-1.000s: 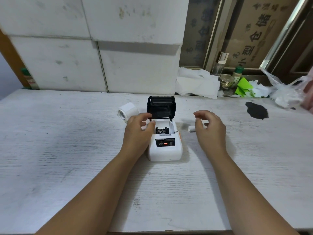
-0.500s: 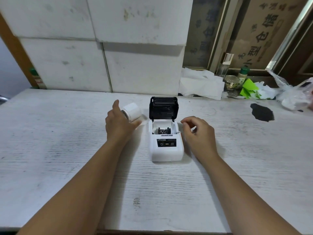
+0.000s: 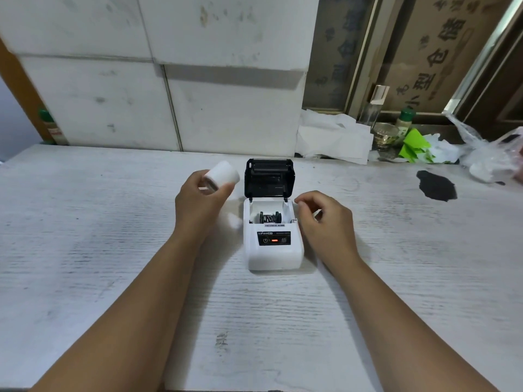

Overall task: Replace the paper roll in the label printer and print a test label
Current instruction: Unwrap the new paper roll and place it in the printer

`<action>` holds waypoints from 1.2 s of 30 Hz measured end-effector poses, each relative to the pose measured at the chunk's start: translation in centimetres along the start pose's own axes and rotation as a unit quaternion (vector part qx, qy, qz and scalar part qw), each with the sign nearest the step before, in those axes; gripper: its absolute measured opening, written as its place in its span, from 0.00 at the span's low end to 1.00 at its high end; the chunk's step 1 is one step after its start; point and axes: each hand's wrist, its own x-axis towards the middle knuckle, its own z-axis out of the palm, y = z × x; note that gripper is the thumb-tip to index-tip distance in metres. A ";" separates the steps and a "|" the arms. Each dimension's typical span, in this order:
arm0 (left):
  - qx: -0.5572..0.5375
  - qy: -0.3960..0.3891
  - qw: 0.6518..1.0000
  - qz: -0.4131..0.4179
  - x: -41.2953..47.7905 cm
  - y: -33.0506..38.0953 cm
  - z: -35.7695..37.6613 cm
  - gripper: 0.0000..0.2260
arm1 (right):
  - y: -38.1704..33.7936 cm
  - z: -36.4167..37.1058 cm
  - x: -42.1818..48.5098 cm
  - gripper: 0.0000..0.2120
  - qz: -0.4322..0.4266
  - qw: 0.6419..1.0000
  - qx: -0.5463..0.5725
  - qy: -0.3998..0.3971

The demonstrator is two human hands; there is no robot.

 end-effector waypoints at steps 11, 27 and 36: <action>-0.380 -0.236 0.894 -0.019 -1.9 2.9 -0.1 0.10 | -1.8 -0.5 -0.2 0.06 0.006 0.989 0.149 -0.009; -0.283 -0.441 0.851 0.029 -3.3 3.5 0.3 0.51 | -3.7 -2.2 -0.1 0.15 0.130 0.790 0.532 -0.275; -0.263 -0.276 0.923 0.058 -3.0 3.2 1.2 0.19 | -3.4 -1.2 0.1 0.13 0.107 0.890 0.440 -0.060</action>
